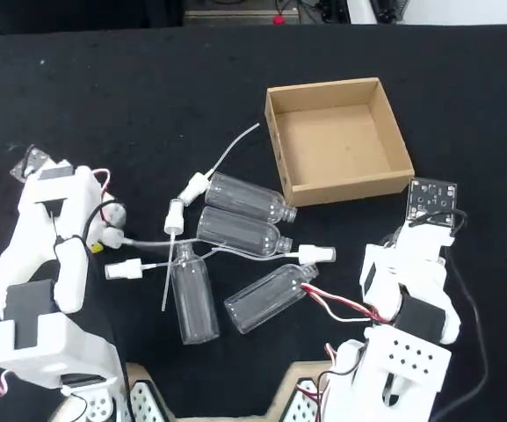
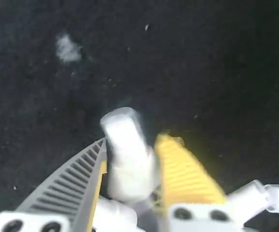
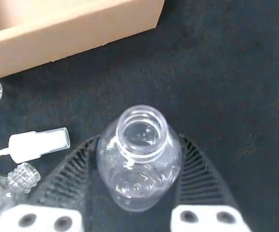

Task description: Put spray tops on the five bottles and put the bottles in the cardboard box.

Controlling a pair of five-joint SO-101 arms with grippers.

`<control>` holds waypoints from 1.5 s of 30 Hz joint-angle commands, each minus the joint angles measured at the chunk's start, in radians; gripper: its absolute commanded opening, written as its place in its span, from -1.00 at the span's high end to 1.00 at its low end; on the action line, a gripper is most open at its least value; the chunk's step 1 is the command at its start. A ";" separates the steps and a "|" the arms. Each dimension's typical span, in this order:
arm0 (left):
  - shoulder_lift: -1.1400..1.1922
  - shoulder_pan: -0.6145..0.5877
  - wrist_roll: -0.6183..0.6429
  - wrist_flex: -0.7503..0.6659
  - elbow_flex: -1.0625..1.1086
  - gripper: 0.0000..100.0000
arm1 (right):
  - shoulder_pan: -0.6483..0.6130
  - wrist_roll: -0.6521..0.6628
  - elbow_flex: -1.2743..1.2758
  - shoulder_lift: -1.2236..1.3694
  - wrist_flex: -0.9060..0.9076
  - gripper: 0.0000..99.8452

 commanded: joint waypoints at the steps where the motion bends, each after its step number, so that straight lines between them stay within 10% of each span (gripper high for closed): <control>1: -0.006 0.002 0.002 -0.012 -0.107 0.95 | -0.005 0.005 -0.004 -0.021 -0.026 0.83; 13: 0.002 -0.220 -0.155 -0.011 -0.565 0.92 | -0.008 0.005 -0.002 -0.021 -0.026 0.83; 27: 0.005 -0.469 -1.631 -0.015 -0.354 0.92 | -0.009 0.005 -0.002 -0.021 -0.026 0.83; 45: 0.144 -0.599 -1.685 0.054 -0.248 0.50 | -0.009 0.005 0.008 -0.021 -0.025 0.83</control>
